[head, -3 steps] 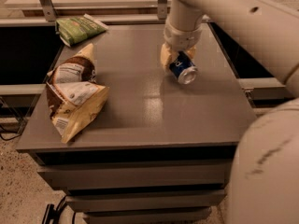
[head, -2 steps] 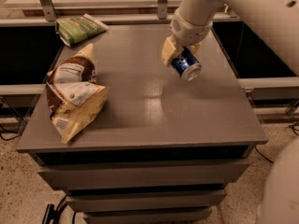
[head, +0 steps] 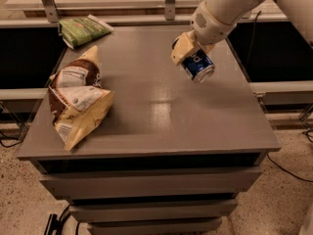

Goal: Place pepsi can upright

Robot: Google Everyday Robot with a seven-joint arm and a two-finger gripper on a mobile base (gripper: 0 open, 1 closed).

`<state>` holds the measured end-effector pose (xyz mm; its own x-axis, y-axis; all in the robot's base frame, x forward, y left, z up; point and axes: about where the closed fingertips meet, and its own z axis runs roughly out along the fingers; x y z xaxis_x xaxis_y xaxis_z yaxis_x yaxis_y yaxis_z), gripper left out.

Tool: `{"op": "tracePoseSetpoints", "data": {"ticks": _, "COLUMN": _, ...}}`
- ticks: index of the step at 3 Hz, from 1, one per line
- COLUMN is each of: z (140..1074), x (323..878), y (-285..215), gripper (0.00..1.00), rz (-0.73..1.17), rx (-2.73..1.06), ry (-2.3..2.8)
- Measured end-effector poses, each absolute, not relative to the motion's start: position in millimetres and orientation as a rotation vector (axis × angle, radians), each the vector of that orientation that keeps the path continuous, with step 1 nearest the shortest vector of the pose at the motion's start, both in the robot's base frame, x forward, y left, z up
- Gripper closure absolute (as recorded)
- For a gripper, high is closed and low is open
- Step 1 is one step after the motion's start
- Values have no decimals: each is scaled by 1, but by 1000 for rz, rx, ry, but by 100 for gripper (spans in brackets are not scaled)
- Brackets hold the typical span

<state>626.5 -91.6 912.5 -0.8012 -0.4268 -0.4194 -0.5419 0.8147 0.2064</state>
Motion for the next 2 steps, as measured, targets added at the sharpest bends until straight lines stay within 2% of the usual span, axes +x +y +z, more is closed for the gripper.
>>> {"op": "tracePoseSetpoints", "data": {"ticks": 2, "z": 912, "x": 631, "y": -89, "gripper": 100, "rz": 469, "rx": -762, "ry": 2577}}
